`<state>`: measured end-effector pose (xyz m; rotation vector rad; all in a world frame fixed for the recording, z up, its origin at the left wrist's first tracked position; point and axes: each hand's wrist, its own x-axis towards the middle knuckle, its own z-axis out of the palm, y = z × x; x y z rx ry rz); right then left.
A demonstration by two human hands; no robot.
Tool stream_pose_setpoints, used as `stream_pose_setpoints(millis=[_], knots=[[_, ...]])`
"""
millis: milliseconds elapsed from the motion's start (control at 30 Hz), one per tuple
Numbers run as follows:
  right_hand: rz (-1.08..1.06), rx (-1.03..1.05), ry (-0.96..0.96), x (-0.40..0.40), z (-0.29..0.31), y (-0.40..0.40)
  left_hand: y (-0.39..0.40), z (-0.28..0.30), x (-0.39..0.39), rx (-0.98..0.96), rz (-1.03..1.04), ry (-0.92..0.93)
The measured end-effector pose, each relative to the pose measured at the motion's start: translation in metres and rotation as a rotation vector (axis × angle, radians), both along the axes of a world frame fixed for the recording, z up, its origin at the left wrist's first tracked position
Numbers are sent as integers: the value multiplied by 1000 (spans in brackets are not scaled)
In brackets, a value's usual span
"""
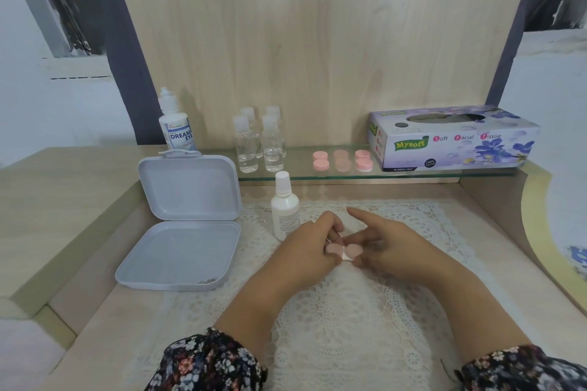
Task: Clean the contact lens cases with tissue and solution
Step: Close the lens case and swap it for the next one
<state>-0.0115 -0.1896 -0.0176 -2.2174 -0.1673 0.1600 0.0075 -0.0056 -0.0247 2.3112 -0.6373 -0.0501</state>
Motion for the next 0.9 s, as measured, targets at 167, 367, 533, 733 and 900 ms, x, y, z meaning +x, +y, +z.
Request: stream_pose_setpoints(millis=[167,367,533,733,900], knots=[[-54,-58,-57,1,1,3,0,0,0,-1,-1,-5],[-39,-220,-112,2,2,6,1,0,1,1,6,-9],[19,-149,-63,0,3,4,1,0,1,-5,4,-4],[-40,-151,-113,0,2,8,0,1,1,-9,6,6],[-56,-249,-146,5,-3,11,1,0,1,-12,11,10]])
